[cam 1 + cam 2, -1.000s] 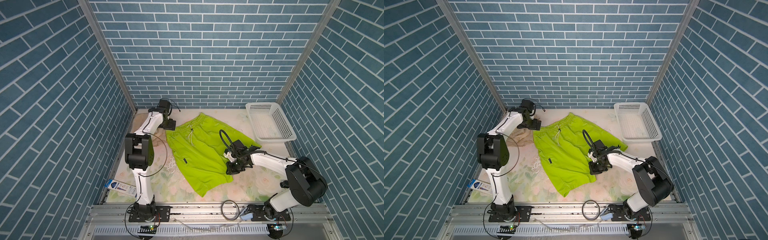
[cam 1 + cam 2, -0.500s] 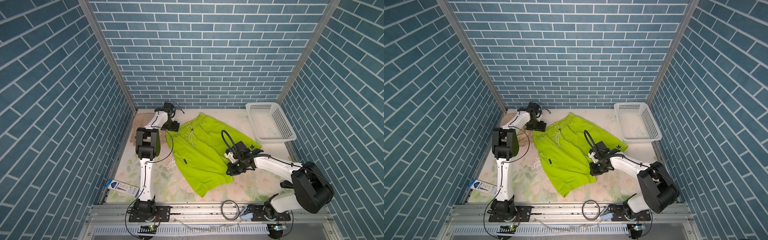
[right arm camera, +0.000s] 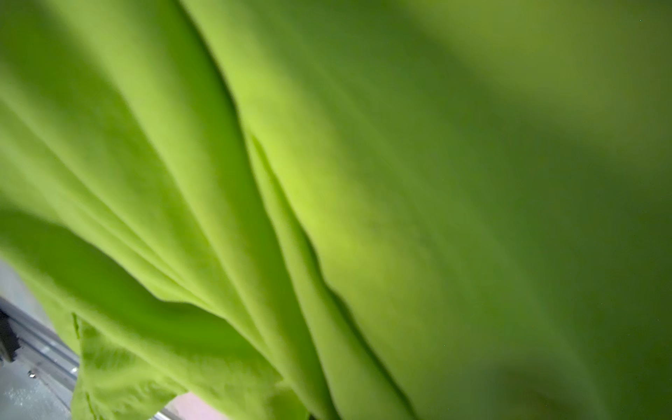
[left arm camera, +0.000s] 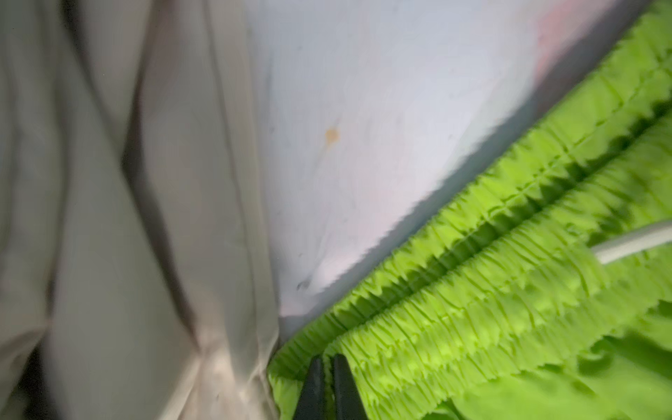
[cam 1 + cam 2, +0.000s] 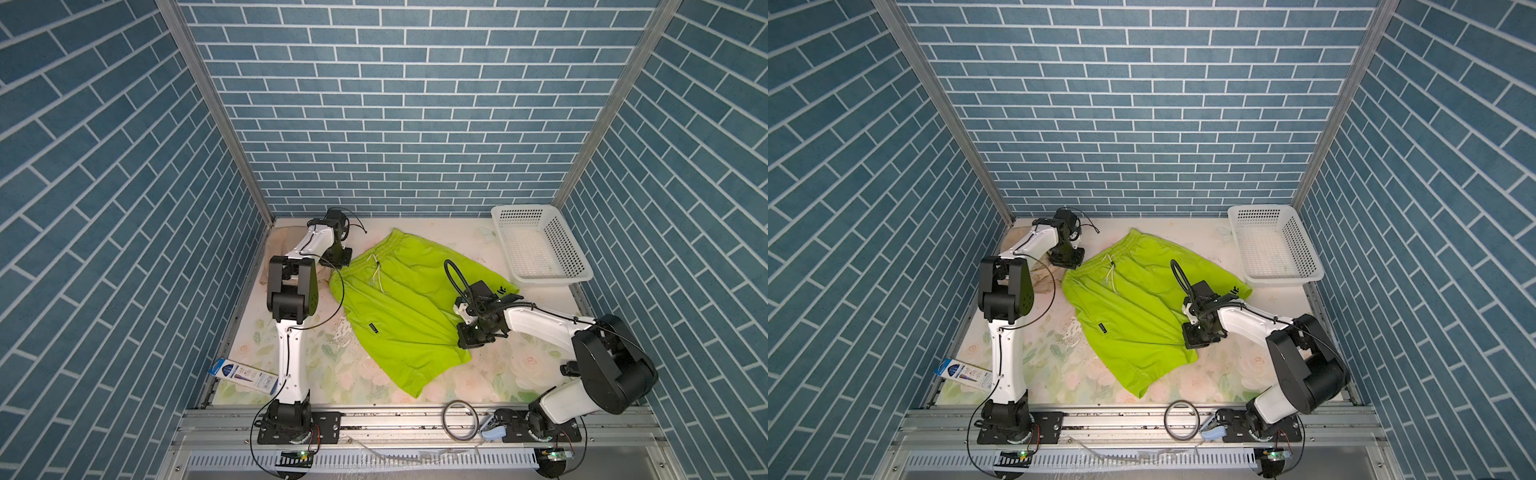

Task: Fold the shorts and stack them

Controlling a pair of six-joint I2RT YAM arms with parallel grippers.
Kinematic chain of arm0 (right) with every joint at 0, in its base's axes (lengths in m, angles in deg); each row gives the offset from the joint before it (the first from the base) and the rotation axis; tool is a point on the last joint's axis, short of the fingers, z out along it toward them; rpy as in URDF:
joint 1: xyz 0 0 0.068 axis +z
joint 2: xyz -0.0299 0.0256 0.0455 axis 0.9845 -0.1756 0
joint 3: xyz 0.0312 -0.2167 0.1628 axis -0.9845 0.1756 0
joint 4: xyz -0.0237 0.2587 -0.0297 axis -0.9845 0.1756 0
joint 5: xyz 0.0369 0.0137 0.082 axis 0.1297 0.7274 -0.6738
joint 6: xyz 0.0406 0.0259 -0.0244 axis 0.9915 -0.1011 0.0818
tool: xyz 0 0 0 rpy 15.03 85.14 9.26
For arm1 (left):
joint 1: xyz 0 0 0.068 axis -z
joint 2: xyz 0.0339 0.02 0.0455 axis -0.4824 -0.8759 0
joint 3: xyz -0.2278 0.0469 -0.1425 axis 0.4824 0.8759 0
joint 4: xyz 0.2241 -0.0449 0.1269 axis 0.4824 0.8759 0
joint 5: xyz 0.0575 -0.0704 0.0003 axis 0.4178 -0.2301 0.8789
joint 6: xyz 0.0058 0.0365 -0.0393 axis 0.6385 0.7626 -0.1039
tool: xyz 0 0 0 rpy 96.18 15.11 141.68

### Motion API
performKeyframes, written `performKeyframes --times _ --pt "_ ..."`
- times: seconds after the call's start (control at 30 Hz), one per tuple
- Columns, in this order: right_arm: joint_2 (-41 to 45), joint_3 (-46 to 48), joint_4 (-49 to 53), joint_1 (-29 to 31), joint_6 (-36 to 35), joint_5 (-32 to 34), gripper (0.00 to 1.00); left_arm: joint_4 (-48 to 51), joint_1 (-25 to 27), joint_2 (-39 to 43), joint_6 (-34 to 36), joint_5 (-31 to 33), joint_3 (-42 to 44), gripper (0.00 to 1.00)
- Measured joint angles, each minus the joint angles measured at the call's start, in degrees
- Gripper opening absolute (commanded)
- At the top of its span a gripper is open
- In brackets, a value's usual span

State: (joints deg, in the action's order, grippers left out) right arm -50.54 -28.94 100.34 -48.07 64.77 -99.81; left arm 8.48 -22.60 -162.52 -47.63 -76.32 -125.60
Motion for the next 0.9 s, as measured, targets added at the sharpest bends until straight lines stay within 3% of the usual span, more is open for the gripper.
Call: performKeyframes --times 0.23,0.37,0.4,0.47,0.5,0.57,0.67,0.77,0.9 --pt "-10.47 -13.79 3.37 -4.31 -3.85 3.98 0.0 0.87 -0.9 17.64 -6.14 8.79 13.62 0.0" --pt "-15.47 -20.17 4.52 -6.38 -6.34 4.52 0.0 -0.98 -1.27 25.11 -10.05 10.54 25.03 0.01" --pt "-16.28 -21.4 5.05 -6.84 -6.97 4.66 0.0 -1.77 -1.33 26.36 -11.02 10.49 28.48 0.1" --pt "-17.35 -23.45 6.4 -7.63 -8.13 4.9 0.0 -2.84 -1.4 28.06 -12.5 9.42 34.42 0.51" --pt "-17.62 -24.37 7.13 -8.02 -8.57 5.11 0.0 -3.13 -1.42 28.83 -13.07 8.68 36.98 0.66" --pt "-17.57 -25.35 8.22 -8.74 -9.01 5.25 0.12 -3.08 -1.4 30.49 -13.99 7.3 40.28 0.87" --pt "-16.59 -25.33 9.51 -9.31 -9.01 5.38 0.3 -2.84 -1.4 33.79 -14.71 6.1 41.16 0.99" --pt "-12.55 -23.23 9.77 -9.62 -7.82 5.44 0.4 -3.54 -1.18 37.57 -14.93 3.98 39.93 1.0" --pt "-0.81 -17.77 10.43 -9.77 -4.24 6.16 0.5 -6.62 -0.44 41.2 -15.02 0.35 39.28 1.0"
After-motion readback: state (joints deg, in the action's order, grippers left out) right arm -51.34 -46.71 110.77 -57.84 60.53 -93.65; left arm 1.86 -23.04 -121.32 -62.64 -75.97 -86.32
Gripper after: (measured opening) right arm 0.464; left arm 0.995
